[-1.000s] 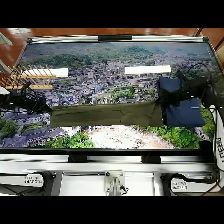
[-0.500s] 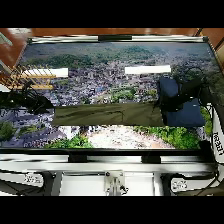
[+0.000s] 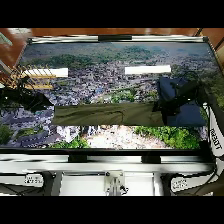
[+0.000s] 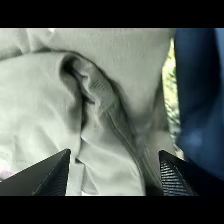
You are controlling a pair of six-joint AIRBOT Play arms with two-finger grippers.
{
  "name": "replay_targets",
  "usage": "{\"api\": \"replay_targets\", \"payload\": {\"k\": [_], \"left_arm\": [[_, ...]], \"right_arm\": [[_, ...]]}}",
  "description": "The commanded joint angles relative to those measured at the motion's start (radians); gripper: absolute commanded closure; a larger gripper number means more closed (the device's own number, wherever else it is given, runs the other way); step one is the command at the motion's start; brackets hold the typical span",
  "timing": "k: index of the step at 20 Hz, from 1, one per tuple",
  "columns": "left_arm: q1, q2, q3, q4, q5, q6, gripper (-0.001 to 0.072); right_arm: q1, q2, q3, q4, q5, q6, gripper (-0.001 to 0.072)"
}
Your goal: Fold the shirts.
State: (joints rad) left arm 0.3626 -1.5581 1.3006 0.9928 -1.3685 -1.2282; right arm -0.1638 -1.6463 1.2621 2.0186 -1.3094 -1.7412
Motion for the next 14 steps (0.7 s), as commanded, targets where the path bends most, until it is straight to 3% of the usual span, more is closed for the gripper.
{"api": "replay_targets", "payload": {"k": [1,9,10,11,13,14], "left_arm": [[-0.003,0.005,0.002,0.001,0.022,0.0,0.0128],[-0.005,0.005,0.002,0.001,0.018,0.001,0.0128],[-0.006,0.005,0.002,0.001,0.018,0.0,0.0128],[-0.007,0.005,0.002,0.001,0.018,0.0,0.0128],[-0.011,0.005,0.002,0.0,0.017,0.001,0.0128],[-0.012,0.005,0.002,0.0,0.017,0.001,0.0129]], "right_arm": [[0.03,-0.039,0.001,0.032,-0.004,0.003,0.0042],[0.094,-0.063,0.001,-0.1,0.008,0.149,0.0048],[0.096,-0.068,0.001,-0.097,0.008,0.167,0.0137],[0.099,-0.075,0.001,-0.099,0.007,0.18,0.0309],[0.113,-0.079,0.001,-0.085,0.015,0.185,0.0585],[0.113,-0.074,0.002,-0.08,0.021,0.183,0.0654]]}}
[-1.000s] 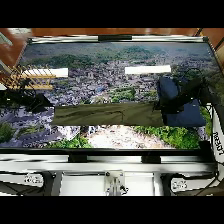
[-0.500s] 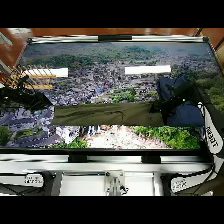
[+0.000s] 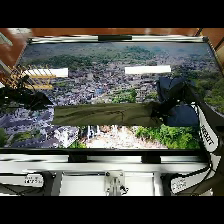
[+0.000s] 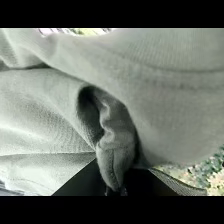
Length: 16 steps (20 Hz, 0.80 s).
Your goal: Fold the shirts.
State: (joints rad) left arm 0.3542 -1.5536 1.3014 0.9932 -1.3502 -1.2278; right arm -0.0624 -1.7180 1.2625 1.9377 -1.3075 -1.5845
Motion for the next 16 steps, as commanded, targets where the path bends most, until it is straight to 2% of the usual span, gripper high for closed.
{"api": "replay_targets", "payload": {"k": [1,3,6,7,9,11,13,16], "left_arm": [[-0.006,0.0,0.001,0.0,-0.001,0.001,0.0129],[-0.01,0.001,0.001,0.0,0.0,0.001,0.013],[-0.039,0.001,0.001,0.0,0.008,0.0,0.0142],[-0.056,0.001,0.001,0.0,0.008,0.0,0.0229],[-0.111,0.001,0.001,-0.002,0.007,-0.025,0.0329],[-0.183,0.001,0.001,-0.008,0.018,-0.089,0.0337],[-0.267,0.0,0.0,-0.023,0.058,-0.066,0.053],[-0.395,0.0,-0.006,-0.072,0.114,-0.06,0.0546]], "right_arm": [[0.011,0.006,0.002,0.025,0.022,0.007,0.0654],[0.011,0.043,0.016,0.07,0.019,-0.034,0.0654],[0.023,0.128,0.055,0.11,0.0,-0.032,0.0655],[0.035,0.158,0.074,0.111,-0.017,-0.031,0.0655],[0.064,0.207,0.104,0.11,-0.048,-0.016,0.0655],[0.093,0.245,0.119,0.101,-0.074,0.005,0.0655],[0.114,0.278,0.119,0.1,-0.104,0.037,0.0655],[0.135,0.337,0.119,0.096,-0.169,0.072,0.0654]]}}
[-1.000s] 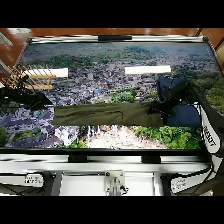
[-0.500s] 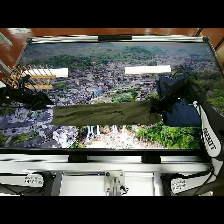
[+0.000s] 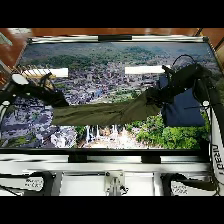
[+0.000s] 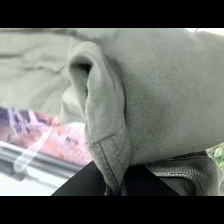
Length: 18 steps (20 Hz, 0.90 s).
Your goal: Fold the shirts.
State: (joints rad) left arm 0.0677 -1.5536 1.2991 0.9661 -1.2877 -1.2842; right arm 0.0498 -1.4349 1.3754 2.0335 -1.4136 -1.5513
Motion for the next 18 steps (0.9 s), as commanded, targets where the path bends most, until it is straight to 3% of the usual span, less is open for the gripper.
{"api": "replay_targets", "payload": {"k": [1,2,9,11,18], "left_arm": [[-0.153,0.0,-0.007,-0.082,0.066,-0.002,0.0616],[-0.203,0.0,-0.013,-0.111,0.106,0.0,0.0676],[-0.508,-0.051,-0.021,-0.186,0.368,-0.066,0.0676],[-0.555,-0.074,-0.021,-0.217,0.405,-0.125,0.0676],[-0.727,-0.201,-0.016,-0.455,0.49,-0.111,0.0676]], "right_arm": [[0.023,0.078,0.006,0.004,-0.078,0.058,0.0655],[0.023,0.105,0.007,0.0,-0.088,0.071,0.0655],[0.023,0.289,0.007,0.064,-0.131,0.114,0.0654],[0.023,0.33,0.007,0.111,-0.134,0.133,0.0655],[0.023,0.424,0.007,0.135,-0.134,0.168,0.0654]]}}
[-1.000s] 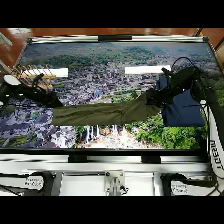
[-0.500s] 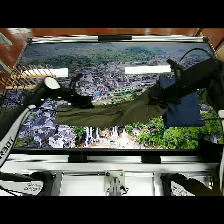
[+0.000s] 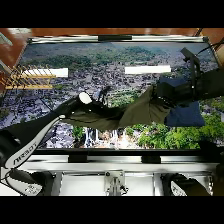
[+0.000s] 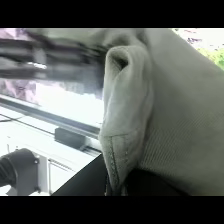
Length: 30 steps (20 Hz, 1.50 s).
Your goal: Fold the shirts.
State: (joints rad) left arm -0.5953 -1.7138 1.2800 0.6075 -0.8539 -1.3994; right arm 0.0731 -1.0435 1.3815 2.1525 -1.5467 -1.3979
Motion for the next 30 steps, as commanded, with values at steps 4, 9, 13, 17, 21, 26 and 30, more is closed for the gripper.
{"api": "replay_targets", "payload": {"k": [4,9,13,17,21,26,30], "left_arm": [[-0.015,0.0,0.007,-0.095,0.054,0.029,0.0677],[0.156,0.217,0.005,0.047,-0.014,0.024,0.0678],[0.411,0.465,0.005,0.105,-0.041,0.014,0.0677],[0.687,0.679,0.005,0.105,-0.078,-0.005,0.0677],[0.904,0.829,0.005,0.106,-0.224,-0.001,0.0677],[1.021,0.907,0.005,0.113,-0.386,0.02,0.0676],[1.019,0.907,0.004,0.12,-0.414,0.044,0.0676]], "right_arm": [[0.0,0.033,0.001,0.01,0.0,0.014,0.0655],[0.0,-0.012,0.001,0.015,0.071,-0.003,0.0655],[0.161,-0.136,0.001,0.016,0.228,-0.049,0.0655],[0.439,-0.318,0.001,0.082,0.55,-0.119,0.0654],[0.607,-0.537,0.001,0.101,0.761,-0.104,0.0654],[0.647,-0.681,0.001,0.293,0.937,-0.107,0.0626],[0.647,-0.681,0.001,0.339,0.946,-0.121,0.0196]]}}
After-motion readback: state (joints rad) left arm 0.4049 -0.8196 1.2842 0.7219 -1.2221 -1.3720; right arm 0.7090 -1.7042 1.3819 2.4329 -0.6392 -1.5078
